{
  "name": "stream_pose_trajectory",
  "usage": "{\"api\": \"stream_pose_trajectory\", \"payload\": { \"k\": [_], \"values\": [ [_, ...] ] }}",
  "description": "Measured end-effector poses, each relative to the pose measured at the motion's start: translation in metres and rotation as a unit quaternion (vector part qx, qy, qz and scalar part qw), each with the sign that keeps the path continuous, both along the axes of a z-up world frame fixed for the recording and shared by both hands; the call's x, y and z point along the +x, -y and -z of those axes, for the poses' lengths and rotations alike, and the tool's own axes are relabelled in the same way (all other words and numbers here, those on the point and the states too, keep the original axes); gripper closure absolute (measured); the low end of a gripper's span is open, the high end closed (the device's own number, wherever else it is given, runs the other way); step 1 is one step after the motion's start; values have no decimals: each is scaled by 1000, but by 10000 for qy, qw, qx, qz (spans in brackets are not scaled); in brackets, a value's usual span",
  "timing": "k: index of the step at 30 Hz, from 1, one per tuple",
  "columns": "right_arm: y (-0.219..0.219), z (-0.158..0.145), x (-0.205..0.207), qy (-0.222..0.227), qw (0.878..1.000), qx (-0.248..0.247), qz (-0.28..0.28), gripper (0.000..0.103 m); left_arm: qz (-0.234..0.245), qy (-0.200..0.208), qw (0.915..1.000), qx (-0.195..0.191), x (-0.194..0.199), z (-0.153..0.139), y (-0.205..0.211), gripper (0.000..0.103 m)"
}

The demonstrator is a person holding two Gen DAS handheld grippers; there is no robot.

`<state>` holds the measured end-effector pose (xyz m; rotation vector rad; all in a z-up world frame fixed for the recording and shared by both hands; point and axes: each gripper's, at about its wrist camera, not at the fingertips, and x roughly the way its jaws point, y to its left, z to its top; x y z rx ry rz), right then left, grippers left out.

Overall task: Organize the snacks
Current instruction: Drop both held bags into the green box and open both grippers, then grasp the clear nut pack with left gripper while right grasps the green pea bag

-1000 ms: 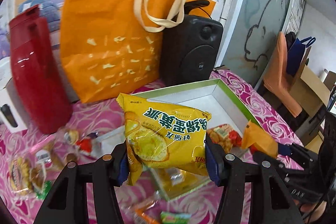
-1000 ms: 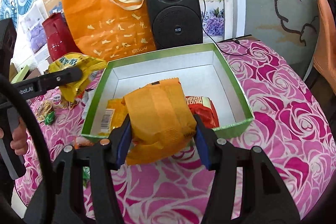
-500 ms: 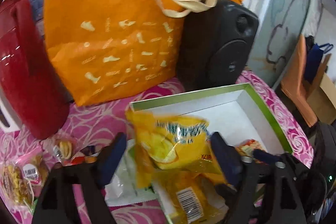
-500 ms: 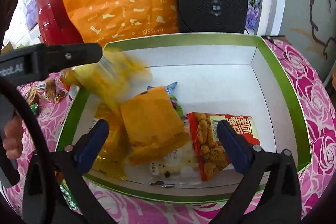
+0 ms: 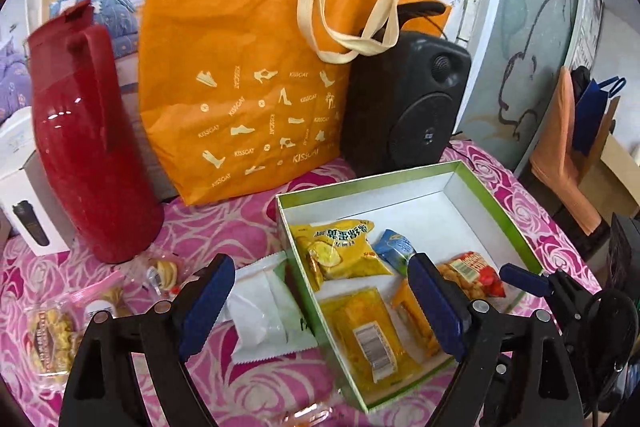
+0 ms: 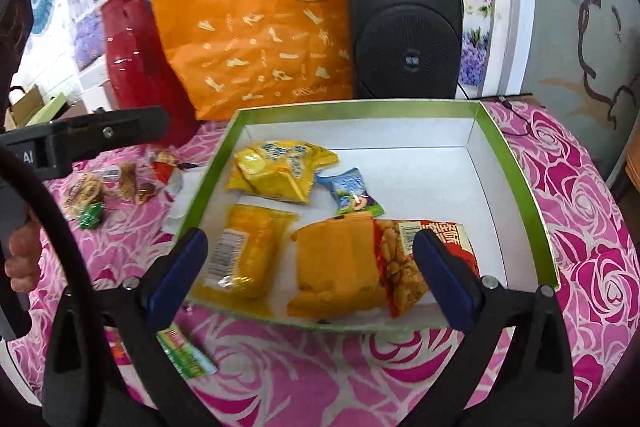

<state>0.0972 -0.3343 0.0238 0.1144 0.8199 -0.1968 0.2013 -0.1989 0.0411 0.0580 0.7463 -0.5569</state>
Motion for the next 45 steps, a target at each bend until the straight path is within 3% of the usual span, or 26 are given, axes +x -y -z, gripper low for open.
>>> {"api": "stream_pose_trajectory", "payload": {
  "k": [6, 10, 12, 14, 20, 23, 24, 25, 28, 31, 35, 39, 41, 44, 45],
  "values": [
    [-36, -10, -29, 40, 9986, -46, -517, 1, -155, 72, 9998, -103, -39, -7, -42, 13],
    [-60, 11, -48, -303, 9956, 178, -871, 1, -233, -29, 9997, -62, -67, 10, -75, 13],
    [-71, 30, -51, -613, 9907, 588, -1064, 1, -237, -21, 9997, 39, -81, 21, -88, 13],
    [-80, 48, -49, -882, 9859, 899, -1101, 1, -299, -102, 9994, 138, -93, 34, -101, 13],
    [-105, 73, -30, -1160, 9816, 1070, -1078, 1, -285, -465, 9985, 54, -115, 63, -130, 13],
    [-111, 81, -17, -1185, 9858, 788, -896, 2, -264, -571, 9980, 27, -118, 69, -136, 13],
    [-112, 82, -14, -1199, 9867, 713, -830, 13, -254, -576, 9980, 2, -119, 69, -137, 13],
    [-111, 84, -14, -1218, 9869, 686, -803, 31, -222, -583, 9980, -44, -118, 68, -136, 13],
    [-106, 82, -19, -1285, 9862, 633, -829, 42, 51, -618, 9979, -165, -114, 69, -127, 21],
    [-99, 76, -36, -1314, 9852, 564, -945, 42, 468, -779, 9957, -179, -108, 76, -109, 36],
    [-83, 74, -55, -1309, 9872, 578, -707, 41, 690, -899, 9936, 50, -96, 89, -78, 37],
    [-80, 68, -63, -1238, 9885, 618, -617, 27, 685, -858, 9932, 383, -86, 101, -63, 37],
    [-81, 69, -64, -1281, 9880, 690, -524, 26, 645, -966, 9925, 382, -81, 107, -62, 37],
    [-85, 69, -64, -1307, 9867, 884, -394, 26, 653, -1100, 9914, 280, -80, 110, -66, 58],
    [-86, 68, -64, -1297, 9859, 1002, -343, 26, 660, -1101, 9913, 275, -80, 110, -67, 58]
  ]
}}
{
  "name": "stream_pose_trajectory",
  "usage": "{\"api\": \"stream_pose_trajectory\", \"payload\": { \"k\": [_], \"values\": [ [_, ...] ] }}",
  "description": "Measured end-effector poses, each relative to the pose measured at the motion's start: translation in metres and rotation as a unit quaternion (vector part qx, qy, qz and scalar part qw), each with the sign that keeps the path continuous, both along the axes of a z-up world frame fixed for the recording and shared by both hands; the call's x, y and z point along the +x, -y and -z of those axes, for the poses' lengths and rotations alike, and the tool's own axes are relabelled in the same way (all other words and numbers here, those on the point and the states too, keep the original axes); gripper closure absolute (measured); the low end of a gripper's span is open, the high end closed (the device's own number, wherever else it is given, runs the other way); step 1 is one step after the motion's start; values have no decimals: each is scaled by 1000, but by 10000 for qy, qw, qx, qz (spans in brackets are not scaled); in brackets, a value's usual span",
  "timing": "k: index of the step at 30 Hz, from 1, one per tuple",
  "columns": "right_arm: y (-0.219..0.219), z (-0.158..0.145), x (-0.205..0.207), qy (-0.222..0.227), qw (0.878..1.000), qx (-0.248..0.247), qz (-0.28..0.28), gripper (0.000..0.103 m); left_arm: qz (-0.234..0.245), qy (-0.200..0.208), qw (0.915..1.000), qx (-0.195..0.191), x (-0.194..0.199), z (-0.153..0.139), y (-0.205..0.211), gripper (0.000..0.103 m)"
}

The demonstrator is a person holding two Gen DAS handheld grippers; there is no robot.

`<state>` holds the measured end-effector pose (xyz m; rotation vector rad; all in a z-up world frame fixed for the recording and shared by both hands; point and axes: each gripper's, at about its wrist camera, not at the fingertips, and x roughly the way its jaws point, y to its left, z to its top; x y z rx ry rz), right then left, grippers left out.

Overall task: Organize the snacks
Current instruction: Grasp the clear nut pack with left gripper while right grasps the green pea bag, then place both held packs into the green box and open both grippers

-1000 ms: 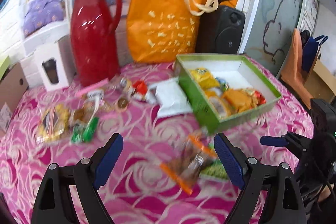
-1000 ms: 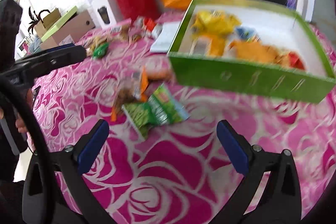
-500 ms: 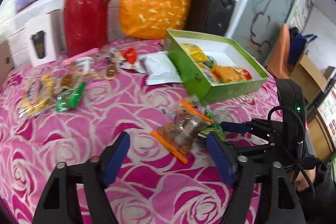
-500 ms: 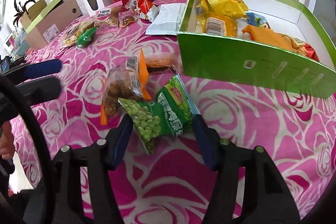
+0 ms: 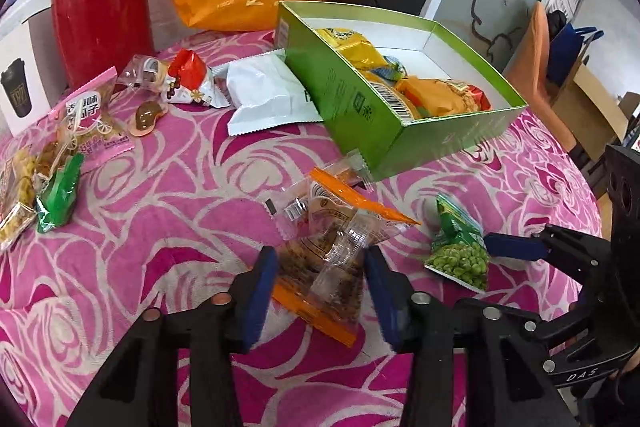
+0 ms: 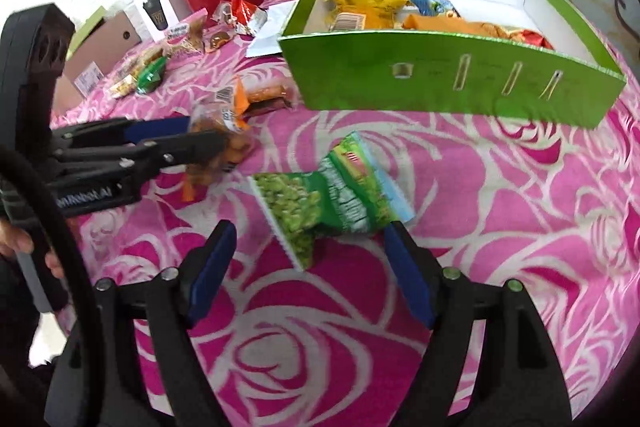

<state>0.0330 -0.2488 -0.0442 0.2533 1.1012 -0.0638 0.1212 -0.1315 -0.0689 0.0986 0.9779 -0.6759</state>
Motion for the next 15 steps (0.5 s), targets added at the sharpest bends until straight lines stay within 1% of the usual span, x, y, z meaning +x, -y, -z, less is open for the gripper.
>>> {"api": "stream_pose_trajectory", "payload": {
  "k": [4, 5, 8, 10, 11, 13, 14, 15],
  "values": [
    [2, -1, 2, -26, 9983, 482, 327, 26, -74, 22, 10000, 0, -2, -2, -3, 58],
    [1, 0, 5, -9, 9979, 524, 378, 26, -112, 30, 9999, -10, -1, -2, -3, 58],
    [2, 0, 10, 9, 9976, 435, 547, 26, -117, -22, 9999, -47, 1, -1, -1, 57],
    [2, 1, 14, 46, 9970, 416, 650, 26, -114, -13, 9999, -24, 2, 0, 0, 53],
    [3, 3, 15, 45, 9968, 391, 694, 26, -122, -11, 9999, -12, 3, 0, 1, 48],
    [4, 7, 18, 55, 9965, 337, 770, 27, -126, -36, 9999, -27, 5, 3, 3, 48],
    [5, 9, 19, 86, 9963, 288, 805, 28, -122, -52, 9999, -40, 6, 4, 3, 48],
    [5, 9, 19, 116, 9964, 177, 817, 38, -109, -64, 9999, -52, 6, 5, 5, 48]
  ]
}}
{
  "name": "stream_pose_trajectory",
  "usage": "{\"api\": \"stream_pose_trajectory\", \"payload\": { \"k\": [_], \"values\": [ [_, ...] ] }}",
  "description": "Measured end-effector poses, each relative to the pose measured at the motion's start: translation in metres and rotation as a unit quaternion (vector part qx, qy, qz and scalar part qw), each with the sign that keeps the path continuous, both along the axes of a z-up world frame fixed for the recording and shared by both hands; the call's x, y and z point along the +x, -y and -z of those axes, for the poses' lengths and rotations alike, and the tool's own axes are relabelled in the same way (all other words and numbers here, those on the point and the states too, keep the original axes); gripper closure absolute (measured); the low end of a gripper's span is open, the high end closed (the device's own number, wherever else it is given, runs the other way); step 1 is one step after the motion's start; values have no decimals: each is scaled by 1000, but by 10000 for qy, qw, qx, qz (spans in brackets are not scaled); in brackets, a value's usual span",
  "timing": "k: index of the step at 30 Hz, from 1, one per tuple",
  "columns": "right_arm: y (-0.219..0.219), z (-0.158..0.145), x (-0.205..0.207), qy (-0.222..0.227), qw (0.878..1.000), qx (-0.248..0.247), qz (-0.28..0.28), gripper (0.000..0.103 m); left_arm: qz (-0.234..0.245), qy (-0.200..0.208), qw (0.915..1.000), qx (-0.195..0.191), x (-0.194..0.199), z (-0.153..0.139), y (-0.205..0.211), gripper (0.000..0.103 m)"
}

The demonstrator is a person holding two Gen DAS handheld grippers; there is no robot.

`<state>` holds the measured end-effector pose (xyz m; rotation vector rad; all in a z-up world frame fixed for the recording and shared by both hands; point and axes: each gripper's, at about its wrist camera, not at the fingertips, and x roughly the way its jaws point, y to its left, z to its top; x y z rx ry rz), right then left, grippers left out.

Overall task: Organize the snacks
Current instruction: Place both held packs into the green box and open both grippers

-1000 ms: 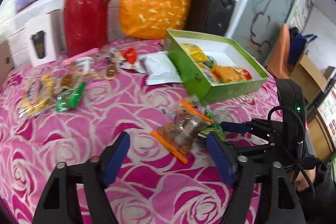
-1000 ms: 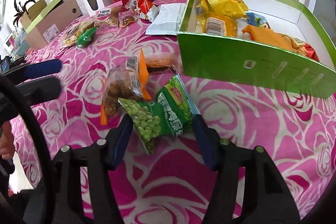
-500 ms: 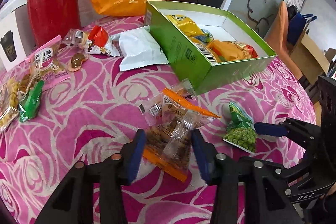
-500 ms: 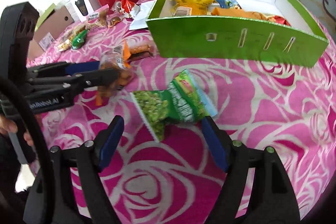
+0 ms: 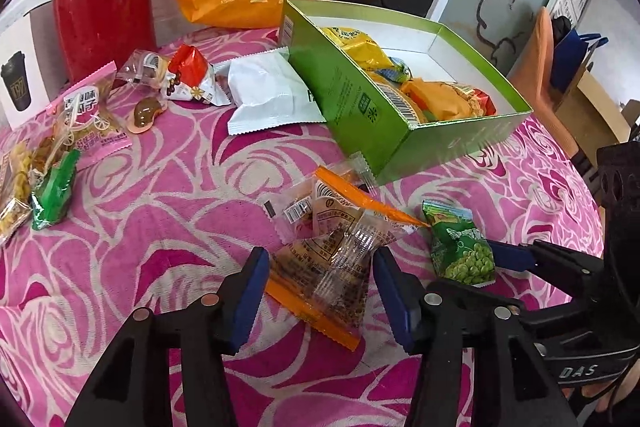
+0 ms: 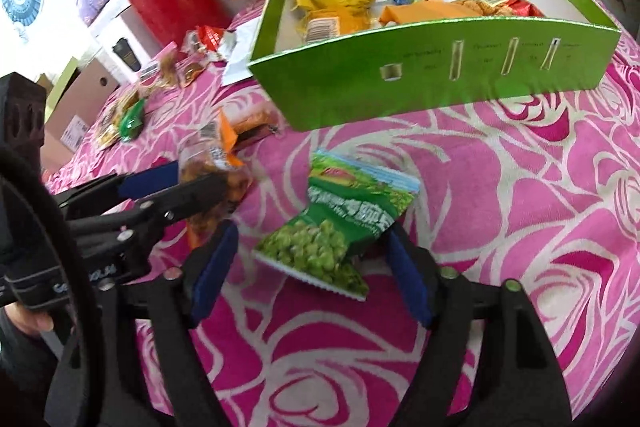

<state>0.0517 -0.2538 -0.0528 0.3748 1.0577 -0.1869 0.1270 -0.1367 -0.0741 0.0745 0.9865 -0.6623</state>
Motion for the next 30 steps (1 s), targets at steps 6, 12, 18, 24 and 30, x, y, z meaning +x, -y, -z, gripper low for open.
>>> {"api": "stream_pose_trajectory", "payload": {
  "k": [6, 12, 18, 24, 30],
  "values": [
    [6, -3, -9, 4, 9998, -105, -164, 55, 44, 88, 9999, -37, -7, -2, 2, 60],
    [9, -43, -31, 429, 9980, -267, -369, 56, -76, 294, 9995, -99, -19, -28, -12, 61],
    [53, -84, -31, 873, 9941, -645, 86, 56, 18, 559, 9968, -563, -13, -75, -1, 61],
    [90, -97, -16, 949, 9896, -989, 440, 56, 218, 636, 9956, -653, 12, -100, 46, 60],
    [135, -87, 7, 948, 9876, -1064, 662, 56, 388, 600, 9958, -570, 43, -111, 104, 60]
  ]
}}
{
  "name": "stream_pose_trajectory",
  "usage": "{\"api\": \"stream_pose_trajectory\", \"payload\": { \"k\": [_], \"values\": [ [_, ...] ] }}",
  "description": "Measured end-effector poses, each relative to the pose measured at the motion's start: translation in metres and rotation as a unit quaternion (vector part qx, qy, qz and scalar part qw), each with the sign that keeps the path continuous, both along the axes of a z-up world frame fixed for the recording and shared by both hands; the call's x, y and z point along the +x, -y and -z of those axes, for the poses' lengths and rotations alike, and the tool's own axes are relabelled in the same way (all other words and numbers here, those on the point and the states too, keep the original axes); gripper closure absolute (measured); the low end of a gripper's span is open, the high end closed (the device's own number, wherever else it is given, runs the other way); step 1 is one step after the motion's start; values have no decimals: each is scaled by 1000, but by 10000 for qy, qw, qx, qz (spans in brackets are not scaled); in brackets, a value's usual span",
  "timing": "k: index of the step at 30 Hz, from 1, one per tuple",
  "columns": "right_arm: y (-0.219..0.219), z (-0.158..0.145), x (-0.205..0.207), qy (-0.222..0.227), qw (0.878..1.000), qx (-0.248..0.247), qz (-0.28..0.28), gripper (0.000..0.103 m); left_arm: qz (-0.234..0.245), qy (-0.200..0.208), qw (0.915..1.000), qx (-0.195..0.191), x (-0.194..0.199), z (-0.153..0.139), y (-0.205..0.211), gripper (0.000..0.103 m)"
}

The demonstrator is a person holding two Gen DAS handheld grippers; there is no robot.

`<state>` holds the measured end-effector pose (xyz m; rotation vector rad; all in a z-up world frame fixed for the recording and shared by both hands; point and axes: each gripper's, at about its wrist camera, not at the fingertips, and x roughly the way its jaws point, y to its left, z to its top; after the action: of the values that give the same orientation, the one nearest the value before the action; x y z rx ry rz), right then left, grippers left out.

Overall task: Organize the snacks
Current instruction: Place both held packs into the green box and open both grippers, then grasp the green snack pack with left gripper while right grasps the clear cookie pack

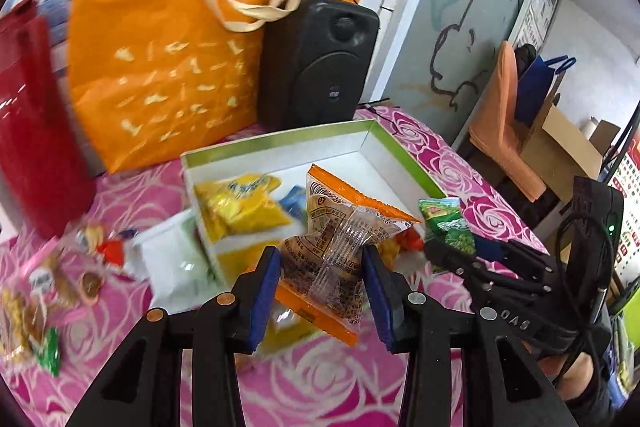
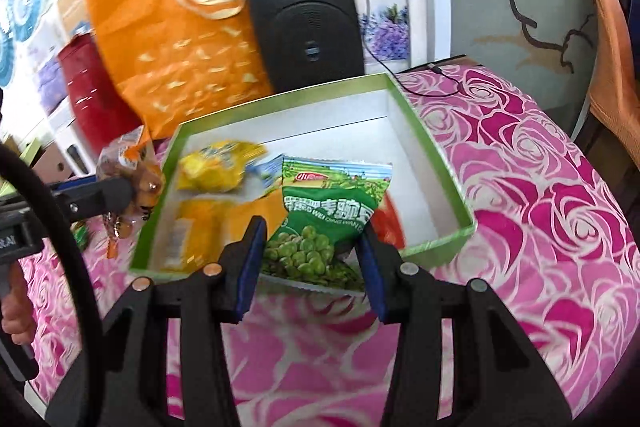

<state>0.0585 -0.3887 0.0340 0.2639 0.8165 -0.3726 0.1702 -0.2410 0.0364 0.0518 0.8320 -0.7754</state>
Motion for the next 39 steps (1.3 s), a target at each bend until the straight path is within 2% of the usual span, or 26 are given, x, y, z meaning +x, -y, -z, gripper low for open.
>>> {"api": "stream_pose_trajectory", "payload": {
  "k": [4, 9, 13, 14, 15, 16, 17, 18, 20, 24, 28, 34, 39],
  "values": [
    [25, 13, 21, -99, 9999, 46, 6, 56, 70, -35, 9998, 161, 22, 3, 39, 60],
    [44, 29, 39, -172, 9997, 125, -148, 55, 140, -233, 9990, 365, 44, 28, 77, 60],
    [51, 37, 47, -184, 9995, -104, -247, 54, 133, -291, 9986, 422, 53, 41, 91, 60],
    [51, 39, 50, -288, 9989, -200, -303, 52, 106, -289, 9989, 347, 55, 41, 91, 58],
    [50, 40, 51, -318, 9983, -254, -427, 46, 74, -316, 9991, 285, 57, 41, 90, 45],
    [46, 39, 50, -311, 9975, -355, -516, 28, -17, -380, 9990, 224, 60, 41, 86, 35],
    [43, 38, 49, -296, 9969, -479, -557, 16, -121, -404, 9990, 174, 62, 39, 83, 19],
    [39, 36, 46, -241, 9960, -623, -589, 4, -254, -342, 9991, 61, 62, 36, 76, 17],
    [33, 32, 39, -96, 9951, -748, -634, 3, -427, -200, 9989, 5, 62, 31, 65, 17],
    [32, 32, 34, -123, 9972, -571, -475, 3, -551, -126, 9984, 72, 60, 26, 49, 17],
    [22, 27, 29, -231, 9974, -527, -423, 3, -537, 99, 9980, 321, 47, 19, 34, 17],
    [-18, 1, 11, 13, 9953, -565, -791, 1, -524, 323, 9970, 469, 21, 6, -4, 17],
    [-64, -8, -2, 149, 9912, -475, -1229, 1, -788, 374, 9954, 394, -3, -1, -66, 17]
  ]
}}
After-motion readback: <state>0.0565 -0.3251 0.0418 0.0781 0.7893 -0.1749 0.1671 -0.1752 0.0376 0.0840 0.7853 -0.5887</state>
